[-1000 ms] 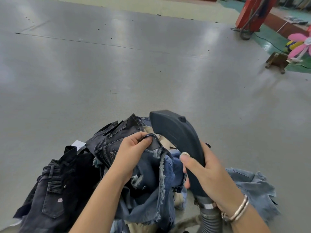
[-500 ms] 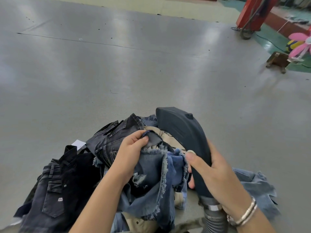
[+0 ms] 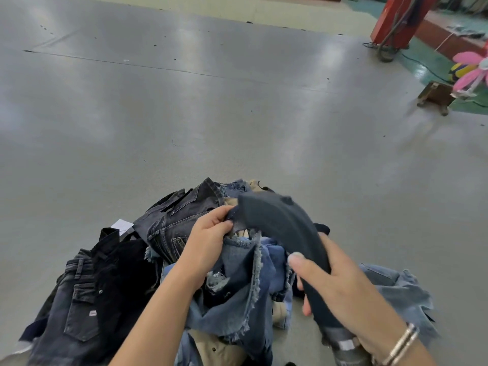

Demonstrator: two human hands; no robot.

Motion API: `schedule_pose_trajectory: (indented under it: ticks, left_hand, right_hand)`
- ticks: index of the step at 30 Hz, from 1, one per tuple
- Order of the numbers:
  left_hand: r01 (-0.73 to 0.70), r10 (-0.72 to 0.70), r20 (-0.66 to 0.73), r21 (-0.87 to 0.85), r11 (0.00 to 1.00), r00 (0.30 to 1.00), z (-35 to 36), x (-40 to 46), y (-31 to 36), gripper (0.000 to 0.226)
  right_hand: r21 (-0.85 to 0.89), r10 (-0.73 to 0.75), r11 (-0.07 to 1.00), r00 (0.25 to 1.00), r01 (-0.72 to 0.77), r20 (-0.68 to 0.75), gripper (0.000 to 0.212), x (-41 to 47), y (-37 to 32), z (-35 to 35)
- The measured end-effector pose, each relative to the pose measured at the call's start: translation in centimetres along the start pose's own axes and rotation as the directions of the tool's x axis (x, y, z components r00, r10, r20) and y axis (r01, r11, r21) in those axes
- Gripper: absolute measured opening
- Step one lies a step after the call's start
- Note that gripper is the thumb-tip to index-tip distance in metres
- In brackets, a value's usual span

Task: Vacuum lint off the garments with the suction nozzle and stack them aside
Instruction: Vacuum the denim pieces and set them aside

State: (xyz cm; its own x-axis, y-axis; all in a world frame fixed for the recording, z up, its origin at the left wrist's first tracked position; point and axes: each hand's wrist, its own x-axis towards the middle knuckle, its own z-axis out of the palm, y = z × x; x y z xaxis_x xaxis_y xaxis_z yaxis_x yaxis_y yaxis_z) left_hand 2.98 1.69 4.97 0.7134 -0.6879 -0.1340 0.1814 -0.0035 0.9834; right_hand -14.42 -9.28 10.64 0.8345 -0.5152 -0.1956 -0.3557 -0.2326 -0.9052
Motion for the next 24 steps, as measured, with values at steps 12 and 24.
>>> schedule_pose_trajectory:
  ticks: [12,24]
  left_hand:
    - [0.158,-0.150,0.061,-0.172,0.972,0.987,0.1,0.3,-1.1,0.043]
    - [0.123,-0.075,0.248,-0.184,0.975,0.966,1.5,-0.6,-3.2,0.063]
  right_hand:
    - [0.156,0.143,0.979,0.989,-0.135,-0.046,0.006,0.2,0.1,0.2]
    - [0.102,0.119,0.989,0.984,-0.106,-0.131,0.008,1.5,-0.7,0.6]
